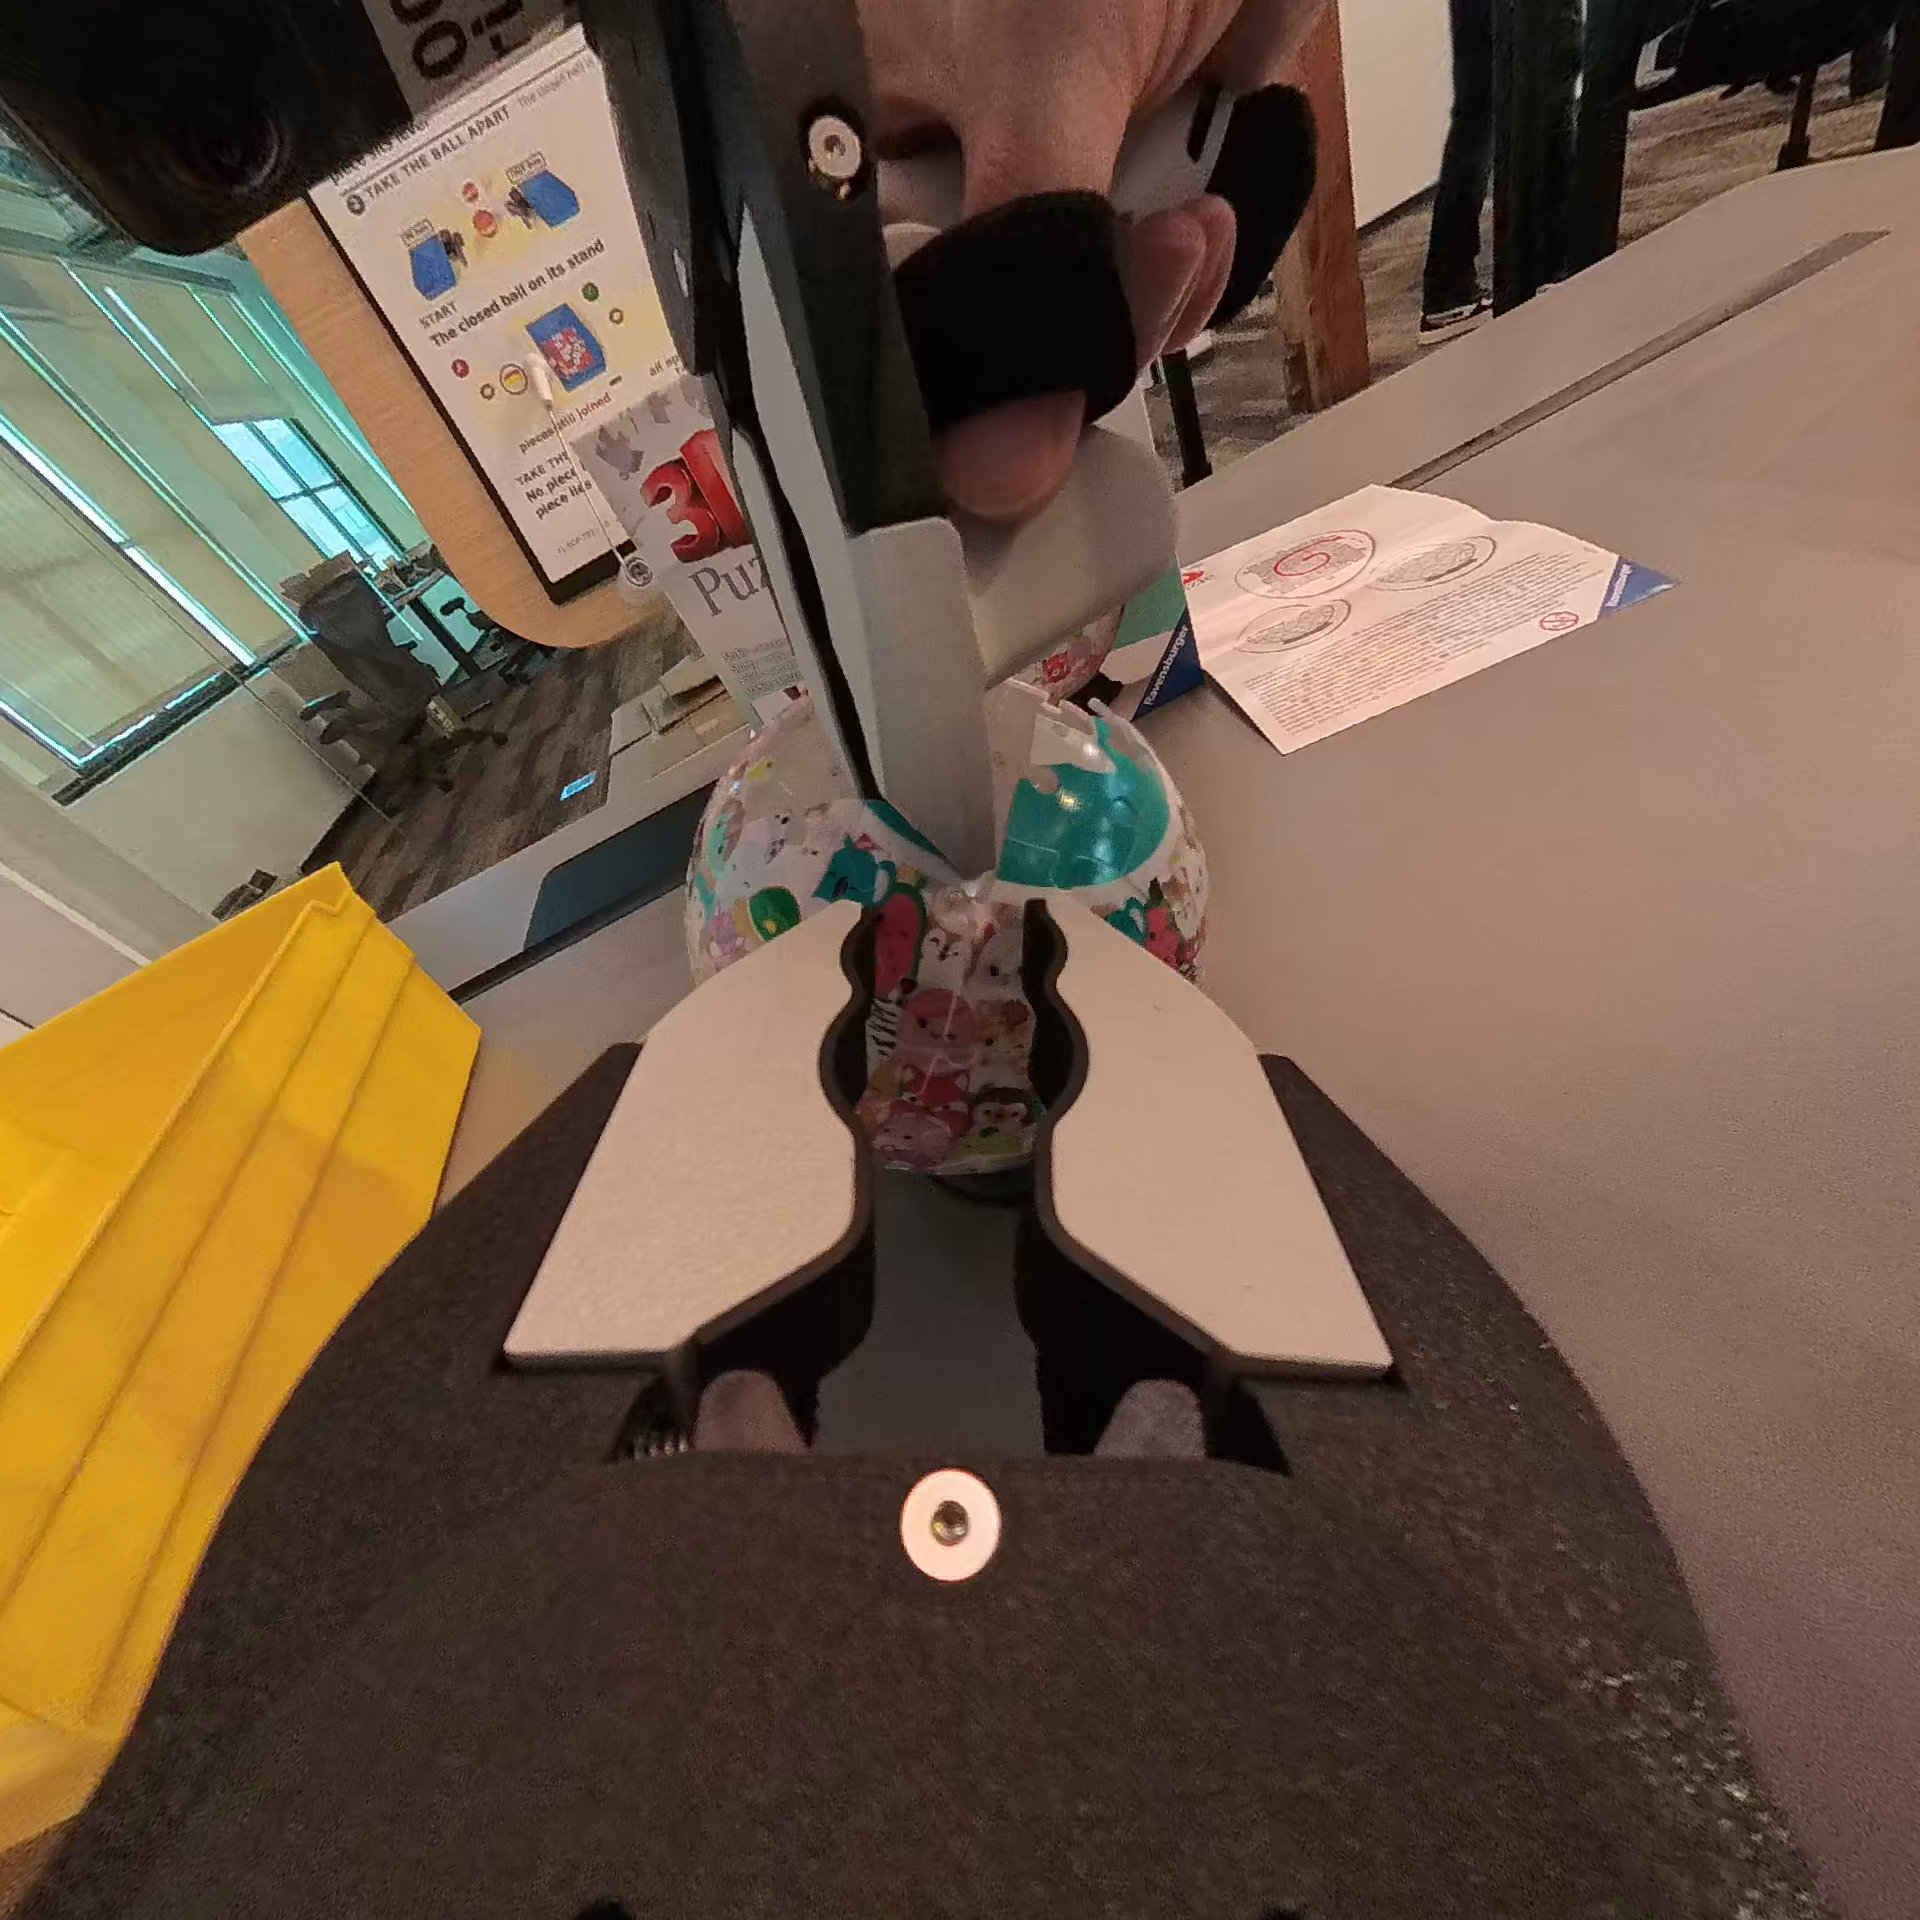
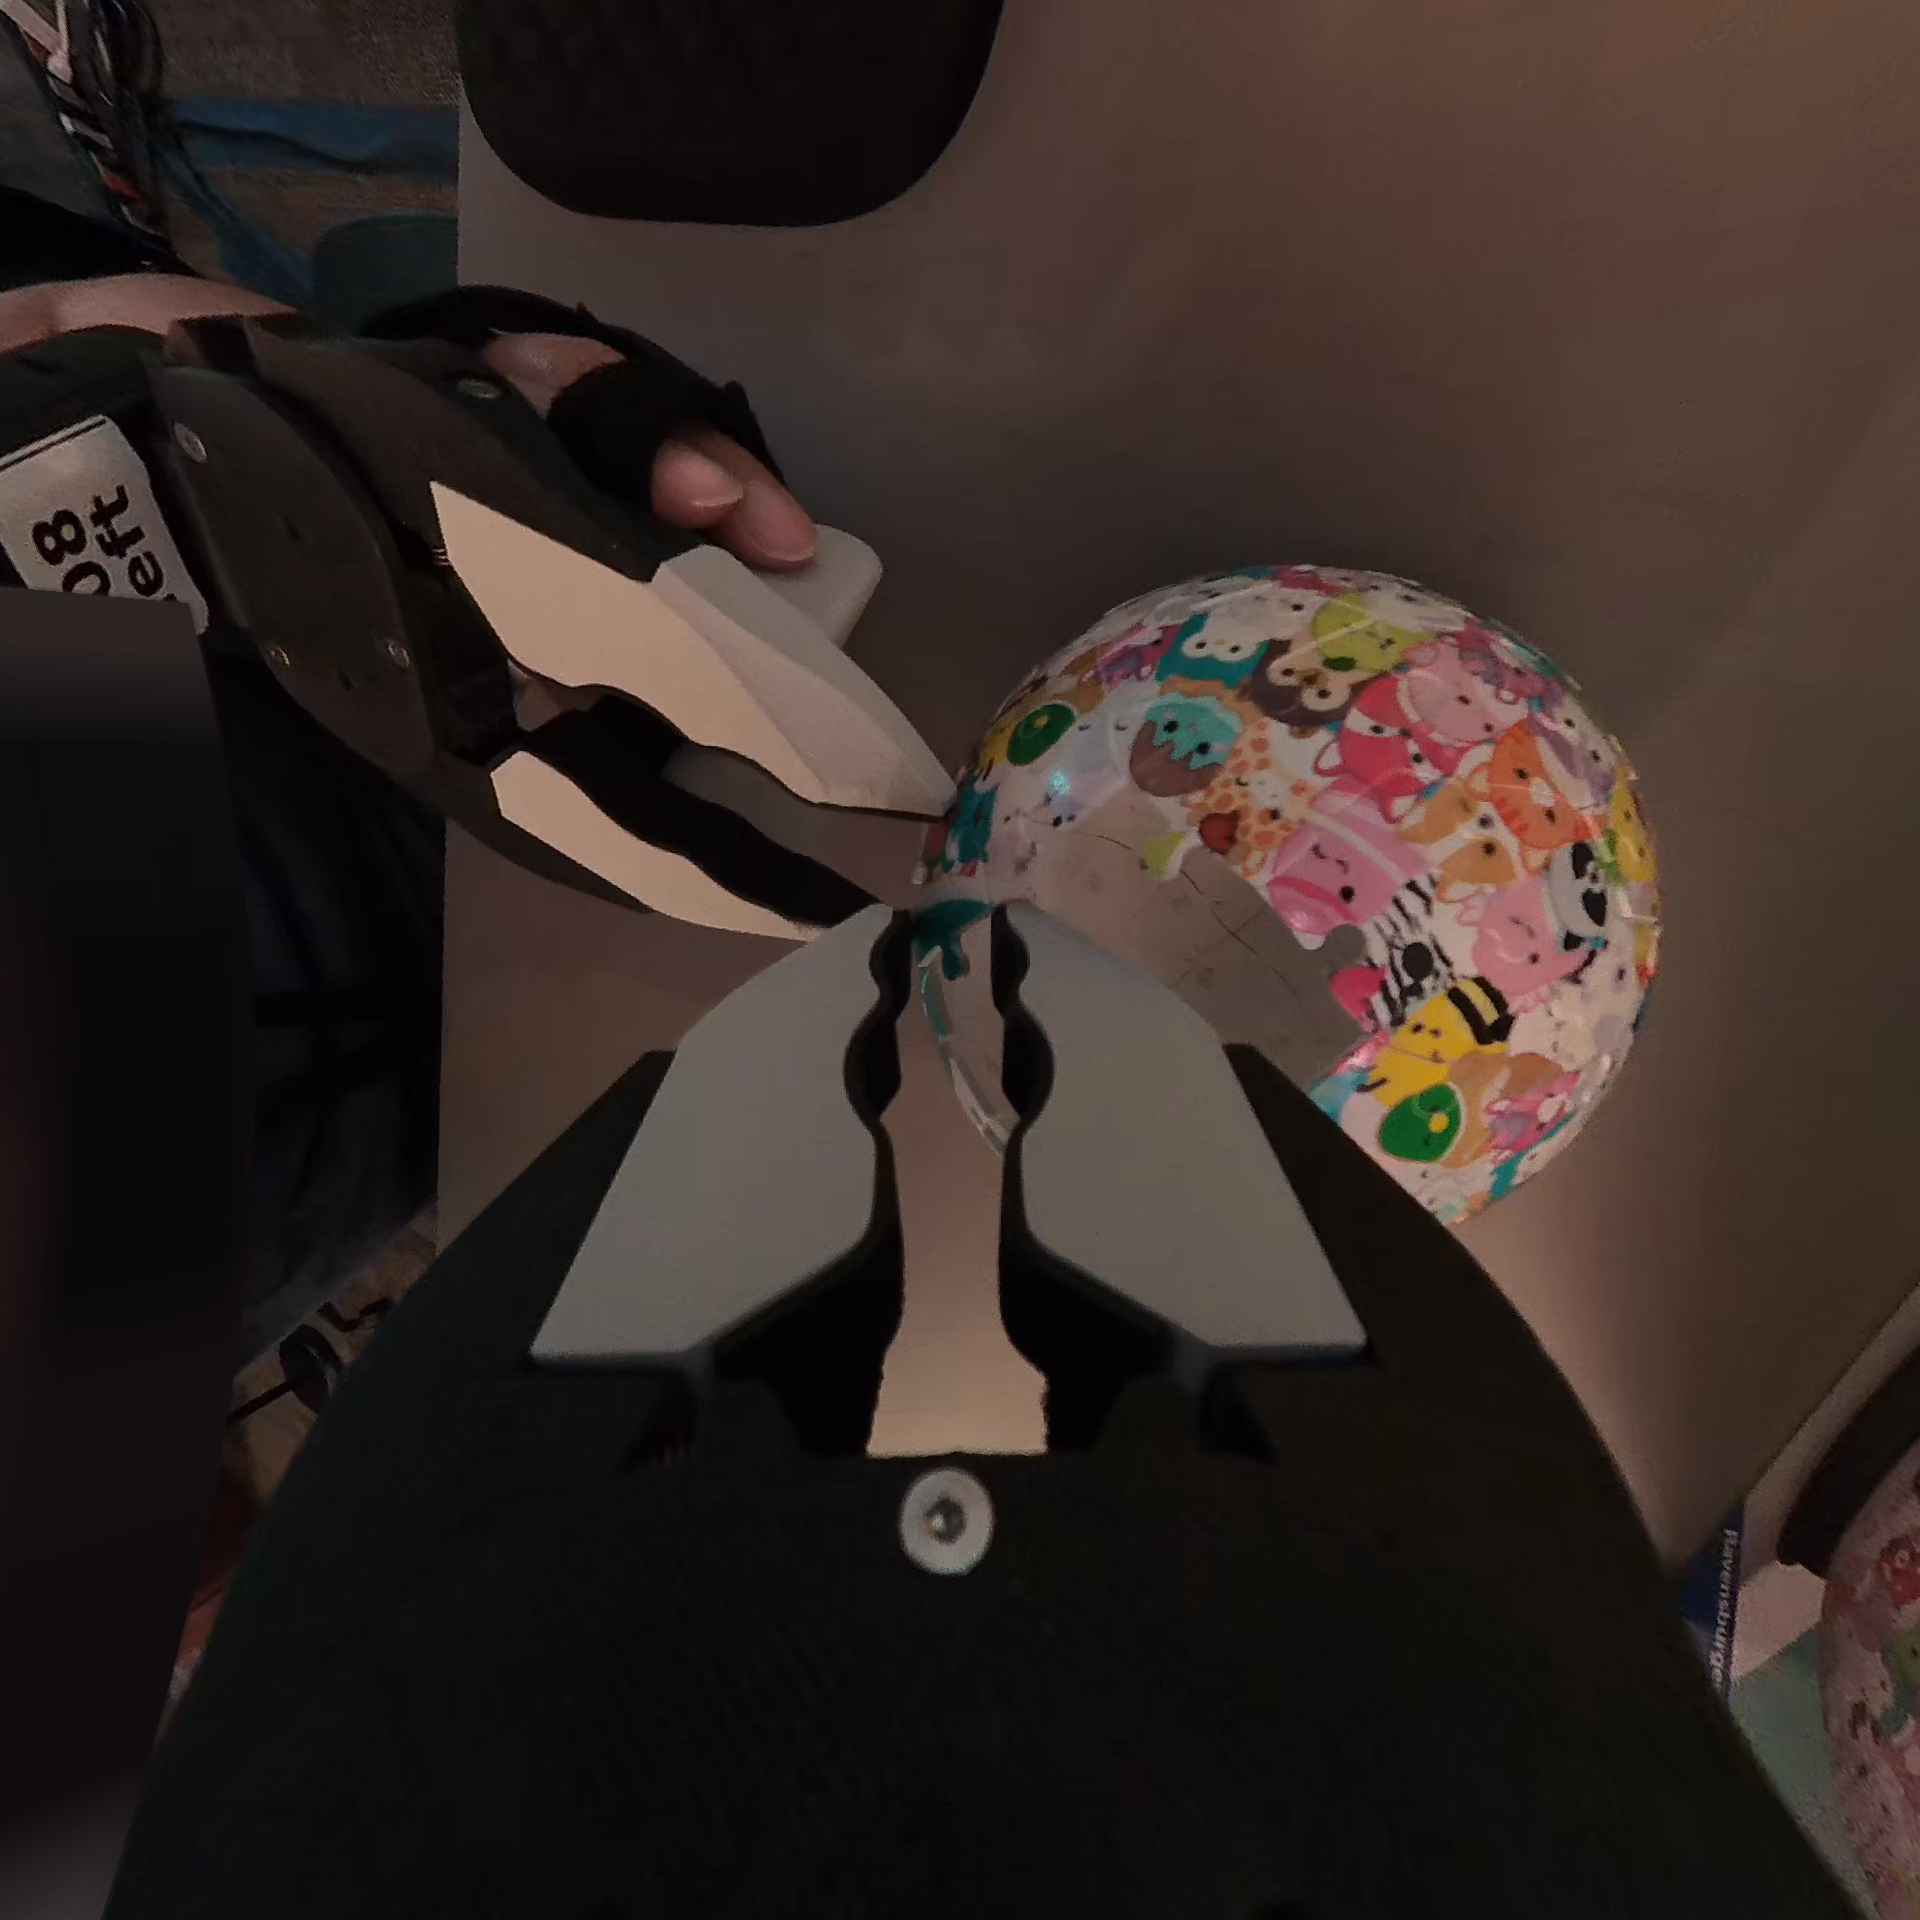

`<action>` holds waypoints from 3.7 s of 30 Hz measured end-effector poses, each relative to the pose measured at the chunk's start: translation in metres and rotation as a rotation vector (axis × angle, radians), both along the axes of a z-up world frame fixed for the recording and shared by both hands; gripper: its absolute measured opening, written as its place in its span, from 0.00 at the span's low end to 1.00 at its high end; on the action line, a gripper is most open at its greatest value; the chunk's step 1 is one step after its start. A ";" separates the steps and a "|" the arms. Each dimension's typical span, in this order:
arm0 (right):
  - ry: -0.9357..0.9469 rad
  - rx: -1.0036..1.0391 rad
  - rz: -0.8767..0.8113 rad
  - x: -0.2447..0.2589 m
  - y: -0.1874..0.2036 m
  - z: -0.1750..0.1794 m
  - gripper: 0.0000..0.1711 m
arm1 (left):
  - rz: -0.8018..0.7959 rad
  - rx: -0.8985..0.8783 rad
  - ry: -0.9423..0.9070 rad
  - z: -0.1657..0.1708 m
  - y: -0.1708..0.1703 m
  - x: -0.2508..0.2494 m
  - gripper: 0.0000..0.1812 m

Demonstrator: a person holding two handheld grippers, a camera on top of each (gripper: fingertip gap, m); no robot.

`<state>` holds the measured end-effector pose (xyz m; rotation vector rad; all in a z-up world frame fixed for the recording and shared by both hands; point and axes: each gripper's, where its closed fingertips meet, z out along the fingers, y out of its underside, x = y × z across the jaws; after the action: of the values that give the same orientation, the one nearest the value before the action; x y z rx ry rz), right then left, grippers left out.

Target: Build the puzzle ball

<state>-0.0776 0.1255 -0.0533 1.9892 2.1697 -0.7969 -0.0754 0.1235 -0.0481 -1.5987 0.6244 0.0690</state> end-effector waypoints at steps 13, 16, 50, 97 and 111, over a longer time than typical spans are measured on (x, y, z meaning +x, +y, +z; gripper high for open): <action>-0.024 0.022 0.063 0.011 0.000 0.002 0.09 | -0.004 0.006 -0.016 0.000 0.001 0.000 0.13; -0.022 0.034 0.109 0.012 -0.001 -0.001 0.09 | -0.007 0.004 -0.028 0.001 0.001 0.000 0.13; -0.078 -0.083 0.201 0.018 -0.013 -0.013 0.02 | -0.090 0.008 -0.057 -0.001 -0.004 0.008 0.22; -0.048 -0.126 0.074 0.010 -0.012 -0.009 0.02 | -0.352 -0.017 0.011 0.008 -0.012 0.007 0.32; -0.073 -0.136 0.040 0.010 -0.012 -0.009 0.02 | -0.484 -0.078 0.016 0.012 -0.003 0.009 0.39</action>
<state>-0.0677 0.1137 -0.0619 1.8734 2.0505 -0.8288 -0.0660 0.1209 -0.0359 -1.4823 1.0206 -0.3046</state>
